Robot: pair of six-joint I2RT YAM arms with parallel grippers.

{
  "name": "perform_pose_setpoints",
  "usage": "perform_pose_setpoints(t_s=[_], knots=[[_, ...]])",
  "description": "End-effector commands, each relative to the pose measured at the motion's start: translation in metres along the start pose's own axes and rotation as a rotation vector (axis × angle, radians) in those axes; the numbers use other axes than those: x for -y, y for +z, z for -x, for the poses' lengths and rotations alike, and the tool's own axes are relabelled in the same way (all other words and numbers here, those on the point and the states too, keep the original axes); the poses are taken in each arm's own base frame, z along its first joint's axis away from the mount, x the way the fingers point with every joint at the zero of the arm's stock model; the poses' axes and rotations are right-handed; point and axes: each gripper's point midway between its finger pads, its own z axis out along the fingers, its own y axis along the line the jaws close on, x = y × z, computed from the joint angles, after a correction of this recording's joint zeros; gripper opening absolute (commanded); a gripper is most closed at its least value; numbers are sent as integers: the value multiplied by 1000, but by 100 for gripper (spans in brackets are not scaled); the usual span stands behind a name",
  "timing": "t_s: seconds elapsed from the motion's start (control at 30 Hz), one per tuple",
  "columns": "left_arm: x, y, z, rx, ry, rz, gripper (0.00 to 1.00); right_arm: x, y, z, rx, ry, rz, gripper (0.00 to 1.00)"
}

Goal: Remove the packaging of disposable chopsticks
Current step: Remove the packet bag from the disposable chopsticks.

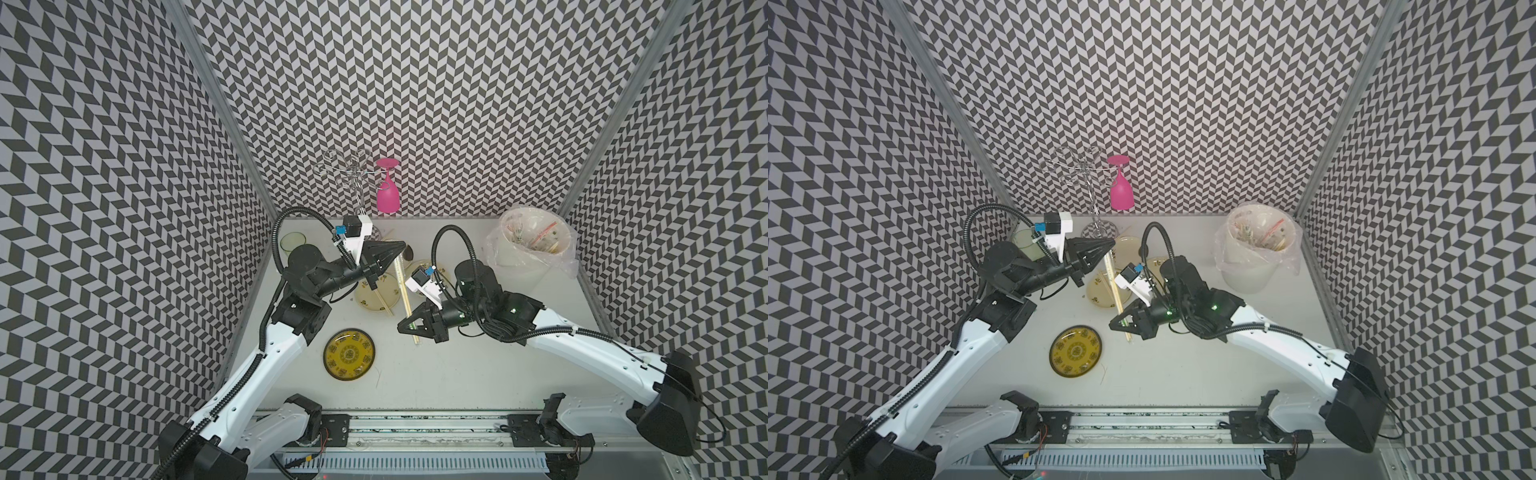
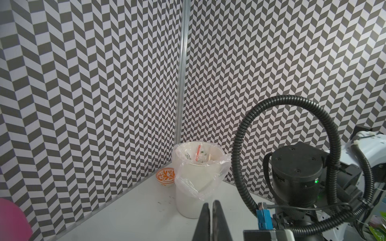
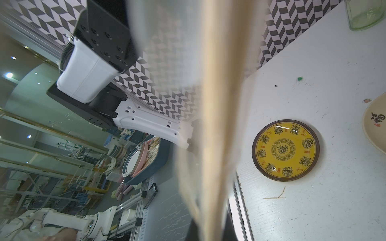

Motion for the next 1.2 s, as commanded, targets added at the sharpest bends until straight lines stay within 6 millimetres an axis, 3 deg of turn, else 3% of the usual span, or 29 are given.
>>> perform_pose_setpoints(t_s=[0.0, 0.3, 0.47, 0.53, 0.67, 0.77, 0.9, 1.0, 1.17], knots=[[-36, 0, -13, -33, 68, 211, 0, -73, -5, 21, 58, -227, 237, 0], [-44, -1, -19, -55, 118, 297, 0, -137, -20, 44, 148, -243, 450, 0], [-39, 3, -25, -83, 145, 290, 0, -142, -22, 59, 191, -241, 429, 0], [-34, 8, -29, -109, 131, 267, 0, -139, -21, 67, 214, -231, 390, 0], [-37, 22, -43, -197, -20, 244, 0, -113, -21, 99, 278, -198, 205, 0], [-25, 35, -53, -253, -92, 164, 0, -87, -42, 129, 371, -159, 95, 0], [4, 47, -71, -325, -27, 141, 0, -54, -90, 164, 515, -100, 31, 0], [18, 54, -88, -381, 8, 144, 0, -47, -118, 185, 599, -121, -6, 0], [29, 62, -100, -393, -36, 93, 0, -42, -128, 199, 637, -142, -21, 0]])
